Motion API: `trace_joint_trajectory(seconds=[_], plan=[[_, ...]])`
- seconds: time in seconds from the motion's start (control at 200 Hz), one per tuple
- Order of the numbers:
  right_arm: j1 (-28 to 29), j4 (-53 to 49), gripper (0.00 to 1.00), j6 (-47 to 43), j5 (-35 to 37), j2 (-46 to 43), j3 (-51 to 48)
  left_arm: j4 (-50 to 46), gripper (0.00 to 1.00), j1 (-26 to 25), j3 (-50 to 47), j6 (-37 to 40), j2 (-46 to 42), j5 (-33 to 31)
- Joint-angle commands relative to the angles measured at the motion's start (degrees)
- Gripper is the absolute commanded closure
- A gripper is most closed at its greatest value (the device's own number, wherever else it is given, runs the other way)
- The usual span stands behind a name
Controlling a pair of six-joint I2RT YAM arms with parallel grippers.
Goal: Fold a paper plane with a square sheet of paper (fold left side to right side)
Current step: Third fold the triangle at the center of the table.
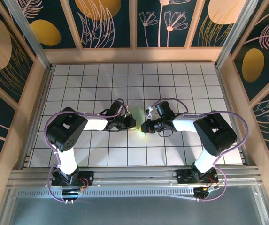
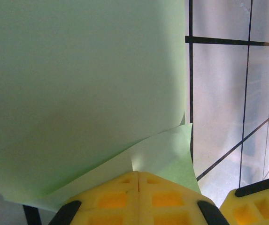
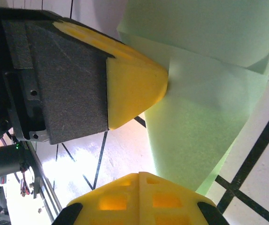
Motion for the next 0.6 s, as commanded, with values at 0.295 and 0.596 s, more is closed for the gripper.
trace_joint_trajectory(seconds=[0.295,0.596], plan=[[1.5,-0.2,1.0,0.0,0.3,1.9,-1.0,-4.1,0.98,-0.1,-0.2,0.9,2.3,-3.3],[2.2,-0.2,1.0,0.5,0.1,2.8,-1.6,-4.1,0.98,0.0,-0.1,1.0,2.3,-3.3]])
